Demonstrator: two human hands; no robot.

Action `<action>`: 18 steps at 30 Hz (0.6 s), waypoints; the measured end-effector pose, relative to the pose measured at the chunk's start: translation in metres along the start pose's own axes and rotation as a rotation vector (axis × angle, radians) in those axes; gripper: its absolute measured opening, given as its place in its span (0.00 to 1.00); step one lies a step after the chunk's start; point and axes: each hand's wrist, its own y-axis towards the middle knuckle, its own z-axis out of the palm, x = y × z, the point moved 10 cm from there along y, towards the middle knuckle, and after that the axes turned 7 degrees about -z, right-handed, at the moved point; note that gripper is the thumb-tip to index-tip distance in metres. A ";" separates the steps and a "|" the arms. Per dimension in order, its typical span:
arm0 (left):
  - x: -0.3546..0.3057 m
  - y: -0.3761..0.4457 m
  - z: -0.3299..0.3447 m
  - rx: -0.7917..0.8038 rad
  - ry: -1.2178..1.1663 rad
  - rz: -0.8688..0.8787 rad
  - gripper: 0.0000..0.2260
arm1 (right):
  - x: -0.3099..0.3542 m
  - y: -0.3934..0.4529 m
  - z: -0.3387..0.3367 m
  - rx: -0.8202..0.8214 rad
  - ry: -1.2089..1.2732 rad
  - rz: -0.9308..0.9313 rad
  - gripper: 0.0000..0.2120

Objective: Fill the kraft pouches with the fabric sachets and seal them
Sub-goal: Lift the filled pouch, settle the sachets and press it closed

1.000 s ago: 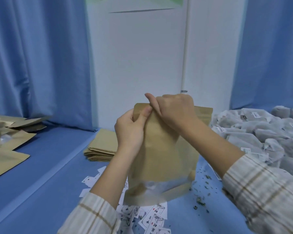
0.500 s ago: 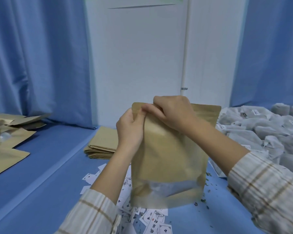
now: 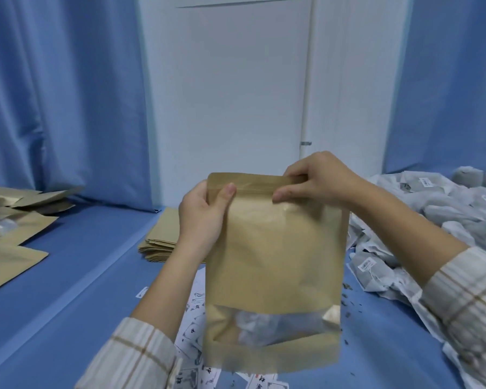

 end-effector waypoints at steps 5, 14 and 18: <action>0.002 0.000 0.014 0.086 -0.160 -0.059 0.05 | 0.007 0.003 -0.008 -0.038 -0.004 -0.008 0.15; -0.006 -0.002 0.029 0.071 -0.109 -0.026 0.04 | 0.030 0.015 0.002 -0.004 -0.048 -0.021 0.10; -0.005 -0.001 0.021 0.025 -0.059 0.006 0.02 | 0.024 0.012 0.003 -0.046 0.036 0.000 0.11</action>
